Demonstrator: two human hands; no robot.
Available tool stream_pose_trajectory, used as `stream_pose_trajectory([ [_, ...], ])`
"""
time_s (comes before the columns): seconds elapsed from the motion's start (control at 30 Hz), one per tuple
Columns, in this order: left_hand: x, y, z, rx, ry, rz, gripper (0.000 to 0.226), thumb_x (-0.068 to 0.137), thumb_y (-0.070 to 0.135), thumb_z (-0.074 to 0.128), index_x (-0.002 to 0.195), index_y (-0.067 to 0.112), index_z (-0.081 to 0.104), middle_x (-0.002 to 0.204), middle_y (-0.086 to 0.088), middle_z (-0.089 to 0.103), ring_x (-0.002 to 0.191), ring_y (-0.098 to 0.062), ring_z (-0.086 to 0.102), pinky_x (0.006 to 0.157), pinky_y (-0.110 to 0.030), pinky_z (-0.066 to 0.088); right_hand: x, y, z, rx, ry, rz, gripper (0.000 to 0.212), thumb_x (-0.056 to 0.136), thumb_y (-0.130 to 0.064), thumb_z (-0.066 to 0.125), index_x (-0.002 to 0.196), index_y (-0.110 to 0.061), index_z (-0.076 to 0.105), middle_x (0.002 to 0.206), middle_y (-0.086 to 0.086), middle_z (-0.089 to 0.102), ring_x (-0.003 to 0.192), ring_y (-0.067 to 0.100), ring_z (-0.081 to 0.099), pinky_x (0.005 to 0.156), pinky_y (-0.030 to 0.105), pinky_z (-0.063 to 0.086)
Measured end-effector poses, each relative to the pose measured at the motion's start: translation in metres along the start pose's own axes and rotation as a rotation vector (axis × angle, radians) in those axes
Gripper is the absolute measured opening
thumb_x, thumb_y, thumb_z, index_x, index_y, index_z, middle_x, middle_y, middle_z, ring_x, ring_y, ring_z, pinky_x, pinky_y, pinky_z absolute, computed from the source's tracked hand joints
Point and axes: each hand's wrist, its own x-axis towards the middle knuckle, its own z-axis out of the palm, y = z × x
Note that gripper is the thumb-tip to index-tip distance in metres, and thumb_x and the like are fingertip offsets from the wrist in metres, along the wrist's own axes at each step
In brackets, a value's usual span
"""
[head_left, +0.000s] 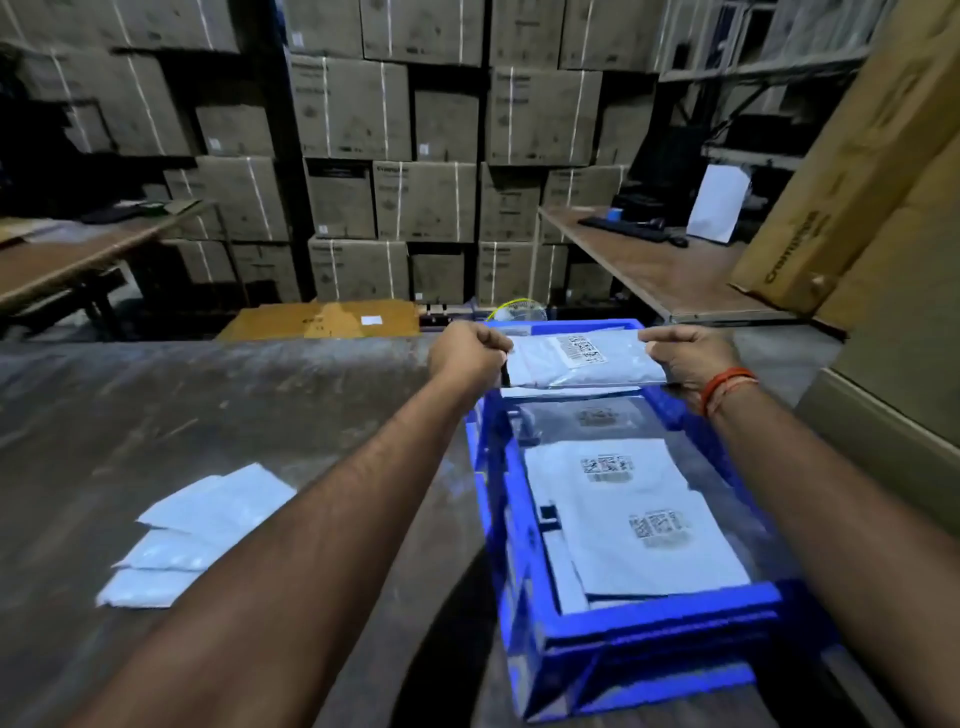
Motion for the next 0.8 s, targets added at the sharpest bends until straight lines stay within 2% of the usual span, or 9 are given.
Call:
stream_pose_trajectory([
  [0.1,0.024,0.008,0.04,0.162,0.038,-0.046,0.03,0.088,0.0,0.057,0.074,0.024,0.07,0.079,0.001,0.073,0.061,-0.008,0.059,0.053,-0.018,0.039,0.043,0.015,-0.008,-0.092,0.021,0.011,0.021,0.085,0.009,0.06,0.094,-0.004,0.074,0.061,0.006,0.059,0.039,0.004,0.045,0.044,0.015,0.037],
  [0.2,0.05,0.006,0.062,0.256,0.061,-0.117,0.036,0.086,-0.005,0.051,0.074,0.024,0.07,0.091,-0.001,0.076,0.081,-0.016,0.067,0.063,-0.021,0.048,0.079,0.035,-0.005,-0.162,0.003,0.055,0.024,0.081,0.008,0.06,0.093,-0.005,0.078,0.065,0.009,0.063,0.058,0.02,0.052,0.06,0.027,0.043],
  [0.27,0.065,0.001,0.076,0.337,0.067,-0.117,0.035,0.087,-0.004,0.053,0.08,0.024,0.072,0.097,-0.001,0.076,0.089,-0.018,0.068,0.069,-0.023,0.051,0.105,0.051,0.0,-0.216,-0.028,0.071,0.026,0.079,0.007,0.061,0.081,-0.014,0.077,0.07,0.012,0.067,0.066,0.023,0.055,0.068,0.033,0.047],
  [0.33,0.078,-0.004,0.084,0.432,0.069,-0.099,0.029,0.089,-0.001,0.06,0.088,0.024,0.075,0.103,-0.001,0.075,0.097,-0.019,0.068,0.071,-0.023,0.051,0.122,0.062,0.007,-0.289,-0.04,0.072,0.027,0.079,0.004,0.062,0.078,-0.018,0.076,0.074,0.011,0.069,0.064,0.02,0.056,0.068,0.03,0.048],
  [0.43,0.093,-0.008,0.091,0.561,0.05,-0.056,0.03,0.091,-0.003,0.059,0.101,0.02,0.076,0.108,-0.004,0.074,0.1,-0.022,0.068,0.082,-0.032,0.058,0.132,0.061,0.02,-0.384,-0.048,0.027,0.027,0.084,0.0,0.058,0.091,-0.015,0.079,0.078,0.006,0.07,0.063,0.017,0.057,0.064,0.021,0.047],
  [0.53,0.099,-0.009,0.096,0.684,-0.018,-0.007,0.032,0.089,0.001,0.055,0.109,0.019,0.074,0.112,-0.006,0.073,0.105,-0.025,0.067,0.091,-0.035,0.056,0.136,0.067,0.029,-0.501,-0.069,-0.007,0.027,0.088,0.001,0.056,0.1,-0.011,0.078,0.096,0.008,0.073,0.091,0.023,0.066,0.072,0.013,0.046],
  [0.63,0.097,-0.008,0.093,0.75,-0.018,0.06,0.032,0.086,0.004,0.057,0.111,0.016,0.074,0.114,-0.007,0.069,0.105,-0.028,0.066,0.092,-0.037,0.057,0.133,0.067,0.034,-0.676,-0.065,-0.067,0.026,0.087,-0.005,0.06,0.104,-0.016,0.078,0.11,0.012,0.074,0.11,0.029,0.065,0.095,0.026,0.047],
  [0.73,0.093,-0.008,0.073,0.726,0.061,0.123,0.029,0.089,0.009,0.063,0.115,0.018,0.073,0.129,-0.01,0.06,0.117,-0.03,0.06,0.098,-0.037,0.052,0.126,0.049,0.042,-0.729,-0.068,-0.136,0.026,0.087,-0.009,0.059,0.103,-0.019,0.077,0.11,0.012,0.074,0.108,0.031,0.065,0.094,0.029,0.048],
  [0.8,0.089,-0.011,0.05,0.704,0.087,0.156,0.029,0.089,0.014,0.064,0.115,0.02,0.073,0.129,-0.007,0.059,0.12,-0.027,0.058,0.097,-0.034,0.048,0.114,0.029,0.054,-0.732,-0.094,-0.222,0.026,0.086,-0.01,0.06,0.102,-0.02,0.078,0.108,0.01,0.074,0.105,0.03,0.067,0.091,0.027,0.048],
])
